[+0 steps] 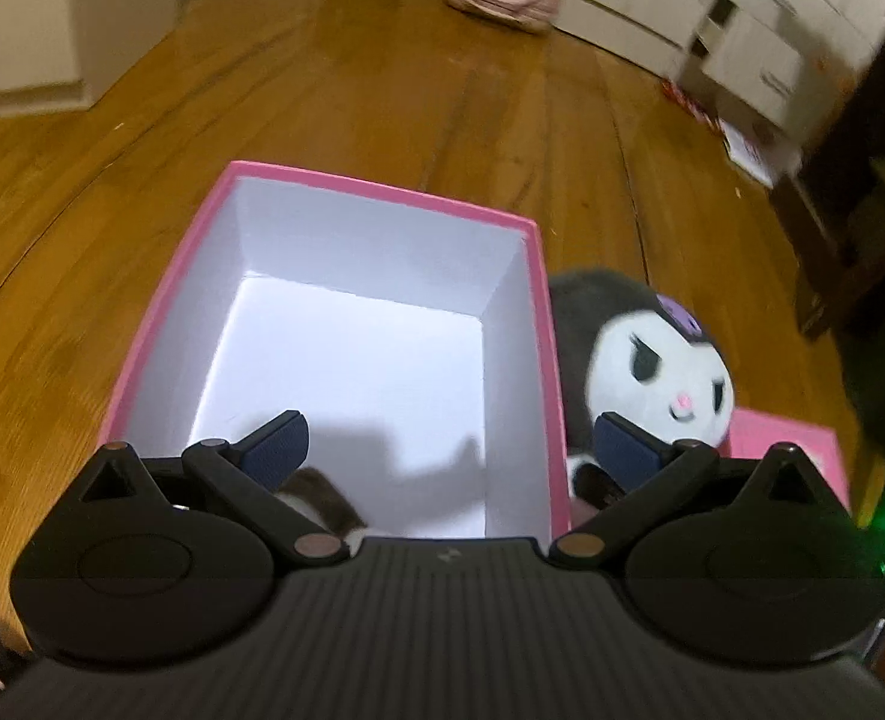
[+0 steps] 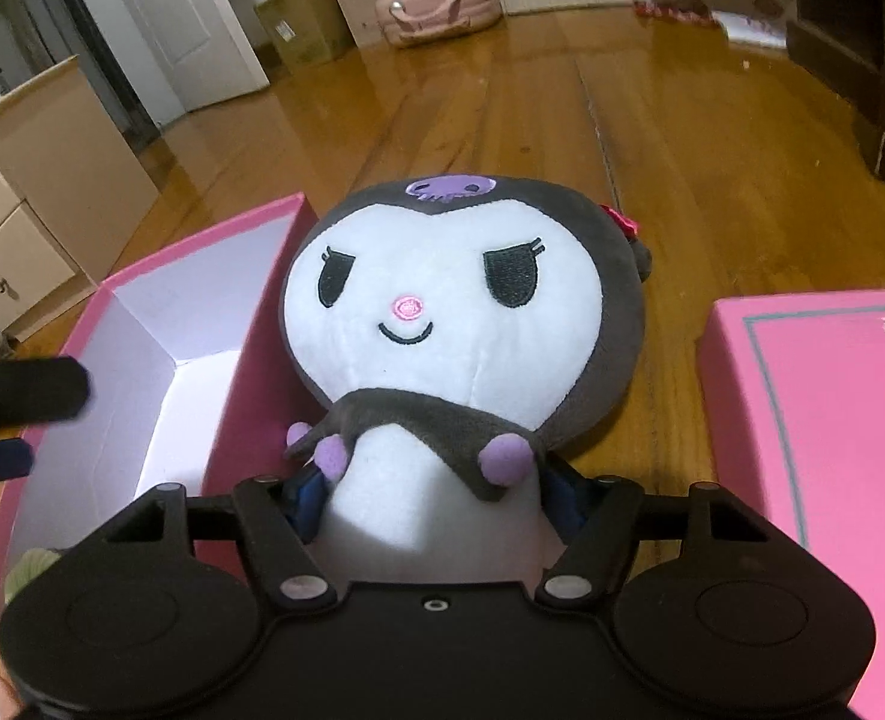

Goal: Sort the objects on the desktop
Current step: 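Grasp the Kuromi plush with the right gripper and lift it, then carry the Kuromi plush over the pink box and lower it inside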

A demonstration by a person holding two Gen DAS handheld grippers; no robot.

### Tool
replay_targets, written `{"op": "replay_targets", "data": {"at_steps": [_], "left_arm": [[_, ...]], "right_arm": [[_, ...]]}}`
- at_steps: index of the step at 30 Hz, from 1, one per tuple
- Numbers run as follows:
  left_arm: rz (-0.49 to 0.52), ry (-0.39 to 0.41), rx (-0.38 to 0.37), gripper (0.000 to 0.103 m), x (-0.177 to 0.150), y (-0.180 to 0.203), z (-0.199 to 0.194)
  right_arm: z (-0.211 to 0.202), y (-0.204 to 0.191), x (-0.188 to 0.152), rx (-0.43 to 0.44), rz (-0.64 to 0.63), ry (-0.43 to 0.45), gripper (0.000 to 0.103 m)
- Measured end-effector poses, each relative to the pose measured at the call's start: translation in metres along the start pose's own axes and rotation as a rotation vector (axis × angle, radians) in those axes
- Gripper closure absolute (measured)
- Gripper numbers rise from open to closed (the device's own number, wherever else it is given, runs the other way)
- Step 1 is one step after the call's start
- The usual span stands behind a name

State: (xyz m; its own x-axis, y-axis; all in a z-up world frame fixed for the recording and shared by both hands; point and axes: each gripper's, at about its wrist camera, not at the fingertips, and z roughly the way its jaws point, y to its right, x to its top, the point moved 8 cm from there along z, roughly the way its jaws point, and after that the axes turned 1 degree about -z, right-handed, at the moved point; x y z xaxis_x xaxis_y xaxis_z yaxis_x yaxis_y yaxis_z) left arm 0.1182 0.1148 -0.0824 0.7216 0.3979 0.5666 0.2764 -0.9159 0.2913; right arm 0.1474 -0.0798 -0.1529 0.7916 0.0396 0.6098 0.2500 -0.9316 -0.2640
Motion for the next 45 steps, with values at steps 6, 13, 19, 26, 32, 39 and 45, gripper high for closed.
{"op": "replay_targets", "data": {"at_steps": [6, 13, 19, 26, 32, 39, 45], "left_arm": [[-0.016, 0.031, 0.028, 0.000, 0.007, -0.015, -0.024], [0.046, 0.083, 0.034, 0.000, 0.017, -0.012, -0.056], [-0.023, 0.073, -0.067, 0.000, 0.022, -0.016, -0.077], [-0.011, 0.122, -0.085, 0.000, 0.029, -0.019, -0.088], [-0.044, 0.075, -0.052, 0.000, 0.023, -0.033, -0.068], [-0.066, 0.043, 0.031, 0.000, 0.017, -0.055, -0.052], [-0.066, 0.033, 0.042, 0.000, 0.014, -0.064, -0.051]], "right_arm": [[-0.037, -0.012, 0.014, -0.003, -0.048, 0.084, 0.029], [-0.091, -0.041, 0.025, 0.012, -0.163, 0.140, 0.029], [-0.094, -0.084, 0.016, 0.070, -0.236, 0.095, 0.029], [-0.092, -0.115, 0.002, 0.125, -0.273, 0.051, 0.028], [-0.073, -0.129, -0.008, 0.175, -0.265, -0.043, 0.028], [-0.058, -0.141, -0.014, 0.146, -0.291, -0.074, 0.028], [-0.043, -0.138, -0.010, 0.111, -0.264, -0.081, 0.028]]}}
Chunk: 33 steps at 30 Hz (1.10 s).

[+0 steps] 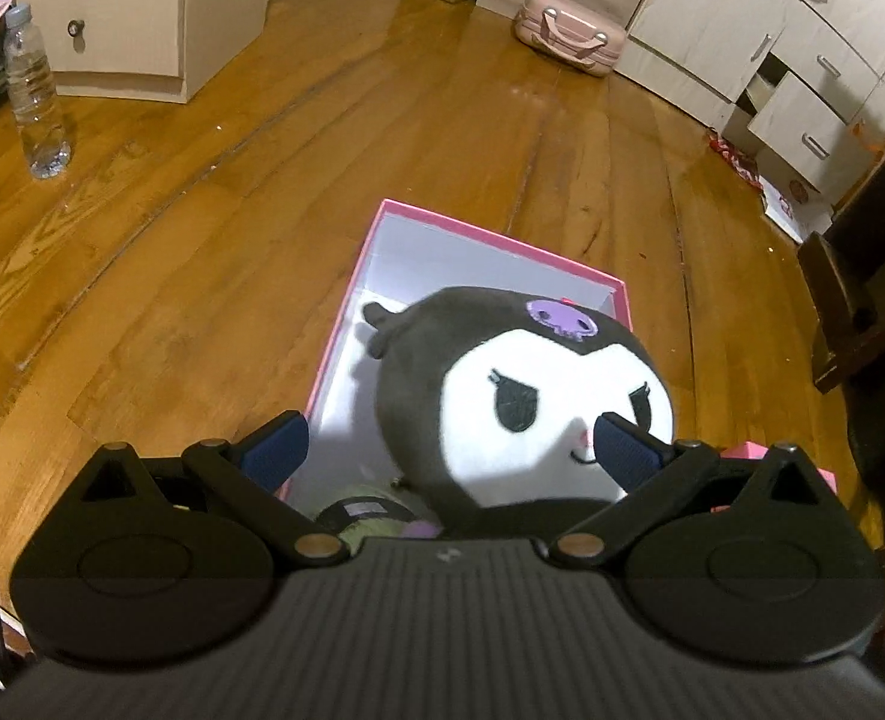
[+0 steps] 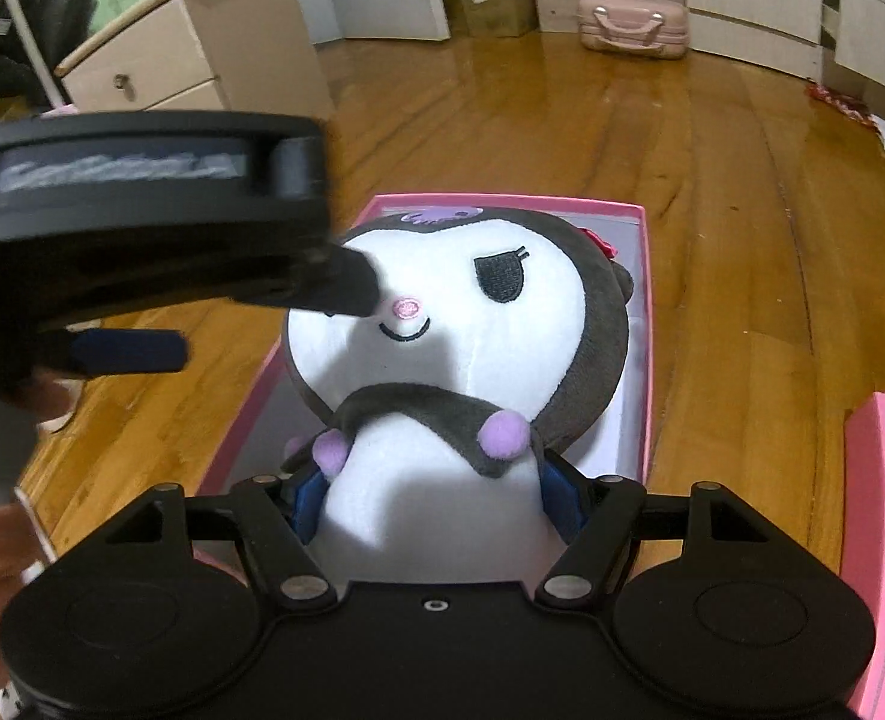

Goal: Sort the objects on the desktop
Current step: 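Carry the Kuromi plush over the pink box and lower it inside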

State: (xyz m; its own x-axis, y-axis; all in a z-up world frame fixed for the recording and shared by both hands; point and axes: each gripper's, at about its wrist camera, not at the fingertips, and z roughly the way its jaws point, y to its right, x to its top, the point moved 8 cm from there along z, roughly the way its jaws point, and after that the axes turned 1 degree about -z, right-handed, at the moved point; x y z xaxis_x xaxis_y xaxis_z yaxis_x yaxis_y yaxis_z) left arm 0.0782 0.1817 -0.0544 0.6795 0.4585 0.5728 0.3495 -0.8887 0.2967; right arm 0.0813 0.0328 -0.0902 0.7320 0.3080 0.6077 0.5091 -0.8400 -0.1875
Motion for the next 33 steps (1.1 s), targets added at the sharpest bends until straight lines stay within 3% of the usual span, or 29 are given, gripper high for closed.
{"op": "replay_targets", "data": {"at_steps": [10, 14, 17, 23, 27, 33], "left_arm": [[-0.071, -0.010, 0.039, 0.000, 0.000, -0.018, 0.014], [0.011, -0.055, 0.001, 0.000, 0.010, -0.006, 0.040], [0.056, -0.069, 0.030, 0.000, 0.009, -0.003, 0.047], [0.036, -0.100, 0.035, 0.000, -0.005, -0.004, 0.058], [0.043, -0.113, 0.022, 0.000, -0.012, -0.001, 0.064], [0.023, -0.130, 0.020, 0.000, -0.012, -0.007, 0.065]], "right_arm": [[0.043, 0.011, 0.020, 0.007, 0.068, -0.050, 0.028], [0.057, 0.011, 0.018, -0.027, 0.033, -0.080, 0.027], [0.067, 0.015, 0.020, -0.036, 0.031, -0.087, 0.026], [0.088, 0.014, 0.033, -0.063, -0.045, -0.089, 0.020], [0.081, 0.012, 0.034, -0.086, -0.089, -0.080, 0.021], [0.041, -0.001, 0.029, -0.104, -0.151, 0.020, 0.021]]}}
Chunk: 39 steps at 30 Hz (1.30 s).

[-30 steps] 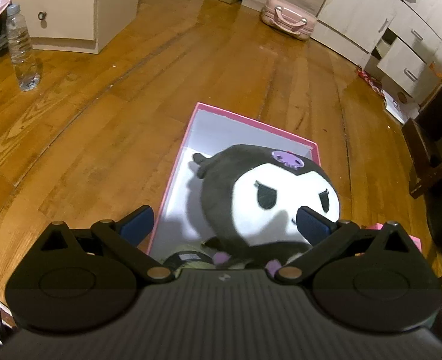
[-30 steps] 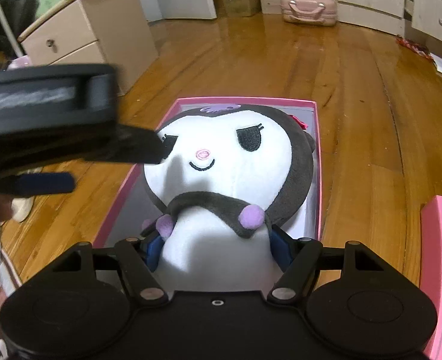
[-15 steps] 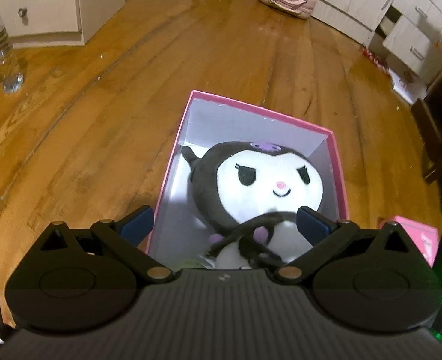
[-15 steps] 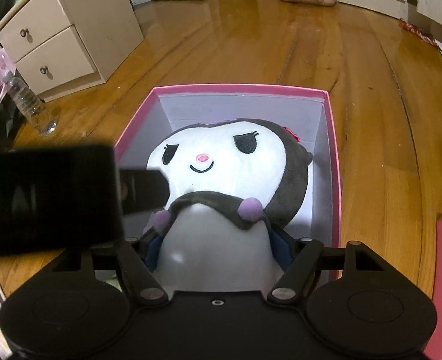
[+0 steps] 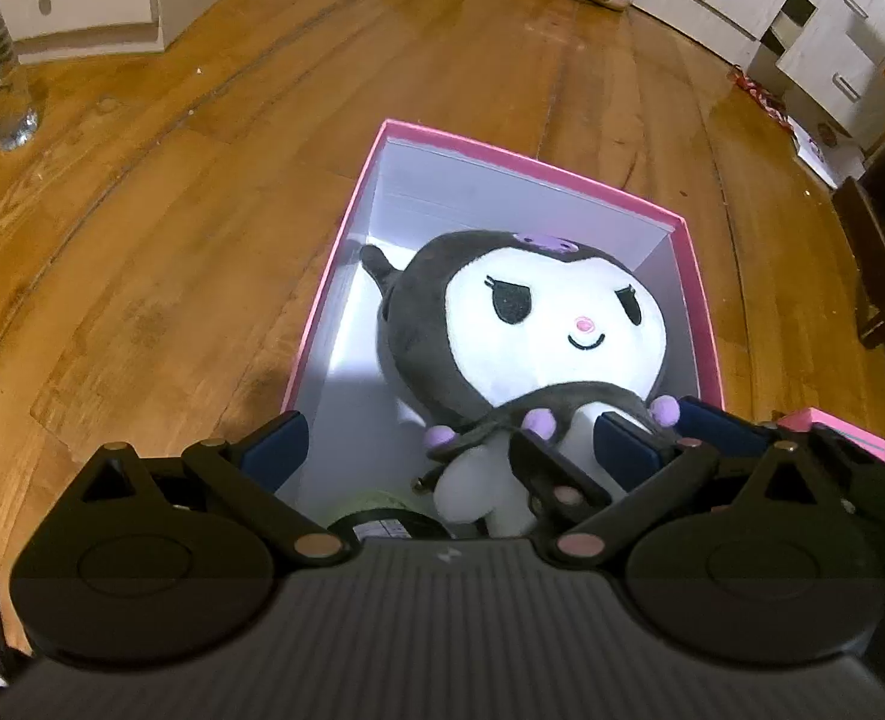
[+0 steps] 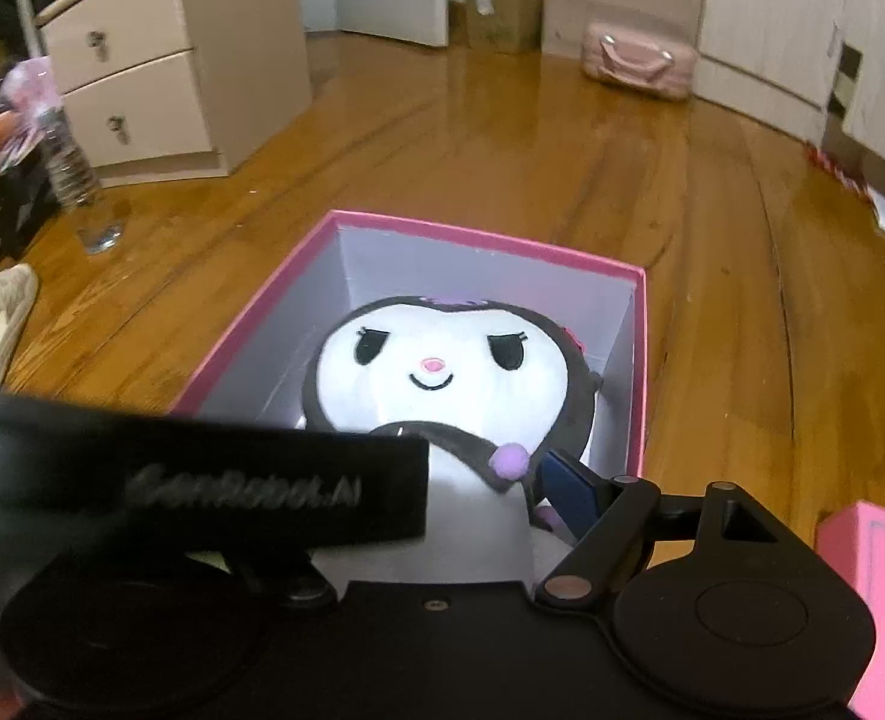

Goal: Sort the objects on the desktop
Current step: 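Carry the Kuromi plush over the pink box and lower it inside, then open the right gripper to release the Kuromi plush into the box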

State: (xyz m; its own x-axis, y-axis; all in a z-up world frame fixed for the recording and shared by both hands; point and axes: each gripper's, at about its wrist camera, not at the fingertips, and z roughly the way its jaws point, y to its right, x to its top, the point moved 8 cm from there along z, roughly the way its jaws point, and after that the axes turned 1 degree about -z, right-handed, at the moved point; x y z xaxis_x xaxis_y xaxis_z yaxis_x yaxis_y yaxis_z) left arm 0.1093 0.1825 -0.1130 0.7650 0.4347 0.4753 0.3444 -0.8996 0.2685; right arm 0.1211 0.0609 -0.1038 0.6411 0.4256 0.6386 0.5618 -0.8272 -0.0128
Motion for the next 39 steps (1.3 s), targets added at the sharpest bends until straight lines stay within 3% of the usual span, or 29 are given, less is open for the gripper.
{"op": "replay_targets", "data": {"at_steps": [3, 7, 10, 11, 15, 19, 22, 29, 33, 35, 39], "left_arm": [[-0.016, 0.000, -0.022, 0.000, -0.001, -0.003, -0.003], [-0.028, 0.010, -0.034, 0.000, -0.001, -0.004, -0.008], [-0.049, 0.017, -0.036, 0.000, -0.002, -0.006, -0.011], [-0.056, 0.013, -0.030, 0.000, -0.003, -0.006, -0.010], [-0.030, 0.001, 0.011, 0.000, -0.009, 0.000, -0.006], [0.031, 0.005, 0.006, 0.000, -0.010, 0.010, -0.007], [0.034, 0.024, -0.009, 0.000, -0.008, 0.012, -0.012], [0.029, -0.002, -0.009, 0.000, -0.011, 0.010, -0.004], [0.022, -0.021, -0.012, 0.000, -0.015, 0.008, 0.002], [0.019, -0.025, -0.016, 0.000, -0.016, 0.008, 0.003], [0.016, -0.027, -0.011, 0.000, -0.017, 0.008, 0.003]], "right_arm": [[-0.015, 0.003, -0.005, 0.000, -0.011, 0.009, 0.021], [-0.038, 0.013, -0.018, 0.103, 0.096, 0.019, 0.022], [-0.044, 0.014, -0.021, 0.190, 0.147, 0.016, 0.045], [-0.043, 0.012, -0.021, 0.203, 0.149, 0.009, 0.046], [-0.032, 0.001, -0.020, 0.192, 0.108, 0.003, 0.053], [-0.034, -0.007, -0.019, 0.148, 0.087, 0.050, 0.074], [-0.036, -0.012, -0.013, 0.145, 0.085, 0.093, 0.074], [-0.008, -0.008, -0.023, 0.142, 0.133, 0.009, 0.074], [0.009, 0.000, -0.039, 0.095, 0.141, -0.041, 0.074], [0.010, 0.003, -0.043, 0.112, 0.166, -0.029, 0.074], [0.004, 0.005, -0.041, 0.132, 0.195, -0.031, 0.057]]}}
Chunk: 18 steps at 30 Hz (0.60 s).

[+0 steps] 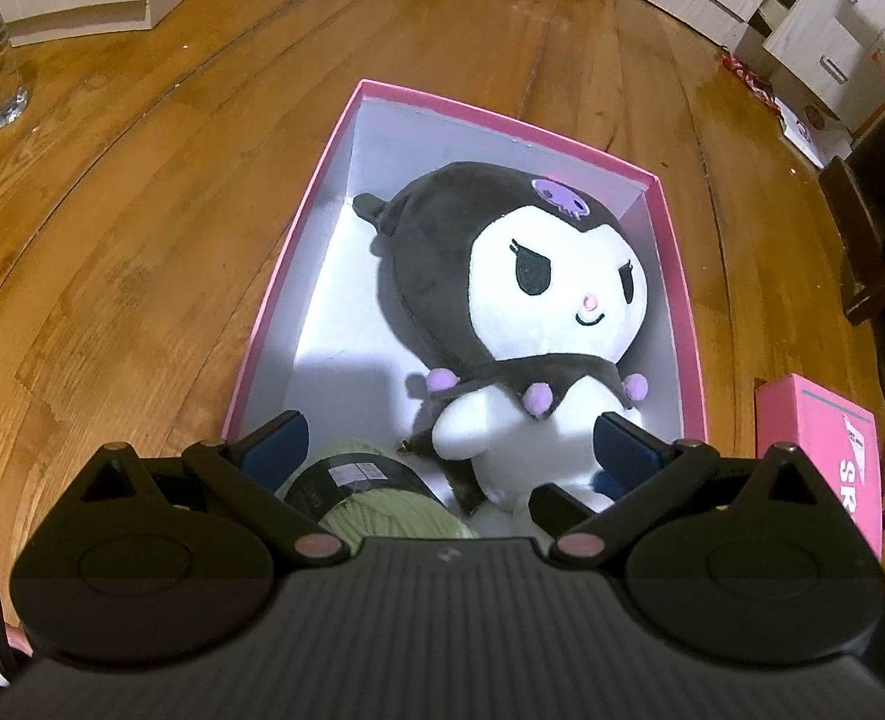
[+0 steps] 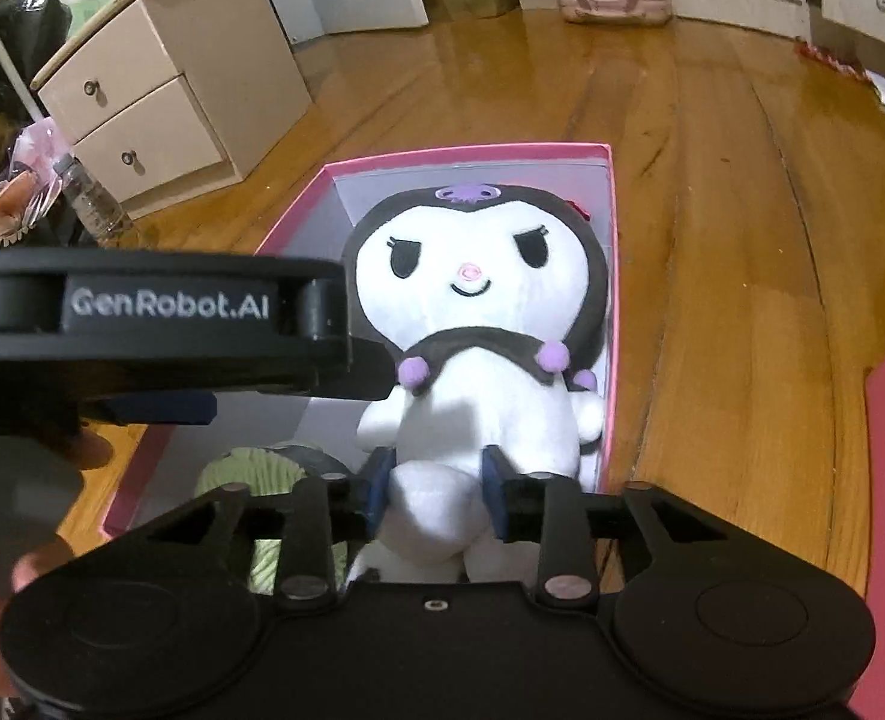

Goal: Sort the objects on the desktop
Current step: 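Open the right gripper to release the Kuromi plush into the box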

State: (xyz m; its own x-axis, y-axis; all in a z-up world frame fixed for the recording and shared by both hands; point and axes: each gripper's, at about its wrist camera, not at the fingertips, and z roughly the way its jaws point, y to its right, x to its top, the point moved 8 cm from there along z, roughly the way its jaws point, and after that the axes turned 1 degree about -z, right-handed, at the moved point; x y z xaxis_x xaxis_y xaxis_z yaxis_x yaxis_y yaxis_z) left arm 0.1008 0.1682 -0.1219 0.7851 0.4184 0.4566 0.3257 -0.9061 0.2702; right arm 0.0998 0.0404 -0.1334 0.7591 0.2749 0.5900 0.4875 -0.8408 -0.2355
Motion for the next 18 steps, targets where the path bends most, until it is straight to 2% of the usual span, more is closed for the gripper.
{"op": "replay_targets", "data": {"at_steps": [1, 2, 5, 10, 15, 18], "left_arm": [[0.001, 0.003, 0.005, 0.000, 0.000, 0.000, -0.001], [0.003, 0.011, 0.021, 0.000, 0.000, 0.000, -0.002], [0.023, 0.032, 0.052, 0.000, 0.000, 0.004, -0.007], [0.073, 0.026, 0.027, 0.000, -0.003, 0.010, -0.009], [0.010, 0.003, 0.052, 0.000, -0.004, -0.005, -0.003], [-0.002, 0.000, 0.035, 0.000, -0.005, -0.003, -0.004]], "right_arm": [[-0.002, -0.001, 0.001, -0.010, -0.006, -0.003, 0.046], [-0.005, -0.001, 0.001, -0.020, -0.013, -0.005, 0.041], [-0.011, -0.007, 0.002, -0.070, -0.075, 0.017, 0.034], [-0.009, -0.009, -0.002, -0.082, -0.094, 0.002, 0.034], [-0.002, -0.013, 0.000, -0.081, -0.113, -0.015, 0.033], [0.002, -0.012, -0.003, -0.098, -0.126, 0.000, 0.032]]}}
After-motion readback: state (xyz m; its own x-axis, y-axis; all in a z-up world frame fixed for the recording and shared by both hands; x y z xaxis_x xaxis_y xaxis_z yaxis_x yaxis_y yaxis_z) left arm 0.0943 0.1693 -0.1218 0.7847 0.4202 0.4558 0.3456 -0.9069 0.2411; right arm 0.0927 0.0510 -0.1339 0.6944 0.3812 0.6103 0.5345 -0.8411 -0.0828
